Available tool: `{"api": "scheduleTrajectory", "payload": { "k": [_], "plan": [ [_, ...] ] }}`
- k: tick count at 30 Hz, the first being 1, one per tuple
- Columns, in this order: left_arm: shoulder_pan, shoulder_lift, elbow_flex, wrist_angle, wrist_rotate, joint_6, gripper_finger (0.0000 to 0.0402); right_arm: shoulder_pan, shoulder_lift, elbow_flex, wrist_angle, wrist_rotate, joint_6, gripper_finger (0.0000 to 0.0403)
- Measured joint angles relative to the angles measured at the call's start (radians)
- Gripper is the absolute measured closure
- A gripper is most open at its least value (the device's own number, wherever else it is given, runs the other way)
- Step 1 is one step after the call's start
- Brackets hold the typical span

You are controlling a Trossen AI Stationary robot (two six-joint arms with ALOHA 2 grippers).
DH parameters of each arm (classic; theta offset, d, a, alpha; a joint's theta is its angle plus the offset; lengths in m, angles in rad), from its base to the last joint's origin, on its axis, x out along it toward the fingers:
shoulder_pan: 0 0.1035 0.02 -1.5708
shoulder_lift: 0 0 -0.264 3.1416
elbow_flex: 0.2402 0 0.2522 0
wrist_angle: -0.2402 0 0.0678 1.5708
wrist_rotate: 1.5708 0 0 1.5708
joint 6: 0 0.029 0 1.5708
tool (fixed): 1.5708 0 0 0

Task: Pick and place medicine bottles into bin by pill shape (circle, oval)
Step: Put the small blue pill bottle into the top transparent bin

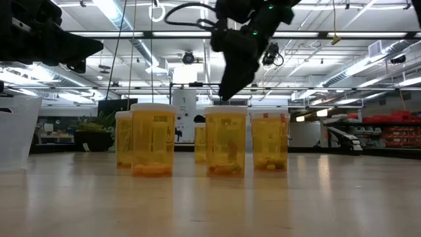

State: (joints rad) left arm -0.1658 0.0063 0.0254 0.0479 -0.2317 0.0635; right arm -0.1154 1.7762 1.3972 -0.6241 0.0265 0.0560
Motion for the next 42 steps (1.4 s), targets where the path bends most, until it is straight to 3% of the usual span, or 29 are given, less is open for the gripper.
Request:
{"api": "scheduleTrajectory", "payload": {
  "k": [6, 11, 31, 42],
  "plan": [
    [0.0, 0.0, 0.0, 0.0, 0.0, 0.0, 0.0376, 0.029, 0.179, 0.179, -0.118, 0.002, -0.065, 0.0141],
    [0.0, 0.0, 0.0, 0.0, 0.0, 0.0, 0.037, 0.051, 0.226, 0.245, -0.183, 0.001, -0.108, 0.0141],
    [0.0, 0.0, 0.0, 0.0, 0.0, 0.0, 0.0366, 0.053, 0.229, 0.141, -0.232, 0.036, -0.142, 0.0142],
    [0.0, 0.0, 0.0, 0.0, 0.0, 0.0, 0.0376, 0.053, 0.229, 0.096, -0.176, 0.055, -0.143, 0.0201]
  ]
}}
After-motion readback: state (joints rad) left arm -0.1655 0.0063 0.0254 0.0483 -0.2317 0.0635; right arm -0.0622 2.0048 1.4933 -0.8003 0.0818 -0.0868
